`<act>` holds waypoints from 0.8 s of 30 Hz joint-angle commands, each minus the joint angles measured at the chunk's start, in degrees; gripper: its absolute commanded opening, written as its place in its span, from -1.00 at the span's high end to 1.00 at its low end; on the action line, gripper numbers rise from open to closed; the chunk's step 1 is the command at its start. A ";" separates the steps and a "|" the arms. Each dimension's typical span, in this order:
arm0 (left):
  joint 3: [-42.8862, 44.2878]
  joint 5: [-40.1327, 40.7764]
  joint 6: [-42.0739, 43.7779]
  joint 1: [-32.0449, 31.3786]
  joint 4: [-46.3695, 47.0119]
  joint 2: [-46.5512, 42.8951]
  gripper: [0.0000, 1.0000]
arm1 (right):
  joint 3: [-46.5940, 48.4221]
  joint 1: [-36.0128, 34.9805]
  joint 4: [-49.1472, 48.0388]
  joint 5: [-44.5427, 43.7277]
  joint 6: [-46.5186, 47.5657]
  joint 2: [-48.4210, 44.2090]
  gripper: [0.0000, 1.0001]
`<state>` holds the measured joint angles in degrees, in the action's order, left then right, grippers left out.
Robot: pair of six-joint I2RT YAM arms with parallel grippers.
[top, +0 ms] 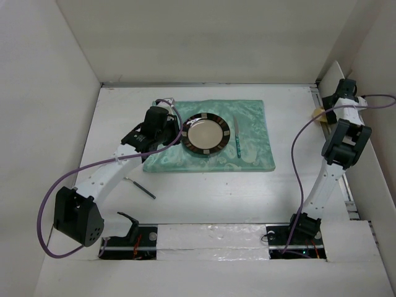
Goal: Set the dinner table for one person
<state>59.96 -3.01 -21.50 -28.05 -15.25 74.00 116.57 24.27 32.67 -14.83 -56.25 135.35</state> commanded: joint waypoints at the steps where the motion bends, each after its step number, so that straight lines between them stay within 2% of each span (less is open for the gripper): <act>1: -0.90 -0.77 0.05 -0.07 1.97 -2.54 0.73 | -6.17 -4.15 2.95 5.08 6.76 -3.94 -0.47; 8: -1.78 -1.65 -0.12 -0.07 2.59 -3.86 0.73 | -9.69 -5.02 4.16 9.64 11.07 -8.52 -0.44; 15: -3.01 -1.91 -0.04 -0.07 3.38 -5.62 0.73 | -24.71 -10.29 1.08 10.88 13.53 -17.39 -0.49; 18: -3.71 -2.53 -0.12 -0.07 3.56 -6.41 0.72 | -31.48 -11.53 -0.93 11.22 13.27 -21.26 -0.59; 19: -3.80 -2.53 -0.04 -0.07 3.82 -6.58 0.72 | -33.58 -12.14 -1.46 11.57 13.27 -21.88 -0.70; 22: -3.89 -2.88 0.05 -0.07 3.82 -7.20 0.72 | -34.75 -12.14 -1.11 12.98 13.79 -23.90 -0.94; 24: -3.89 -2.97 0.14 -0.07 3.64 -7.55 0.72 | -34.40 -12.14 -0.50 14.39 15.11 -25.13 -1.00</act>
<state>56.58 -4.84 -21.50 -28.05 -13.47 69.06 82.72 11.81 30.22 -2.09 -43.66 112.16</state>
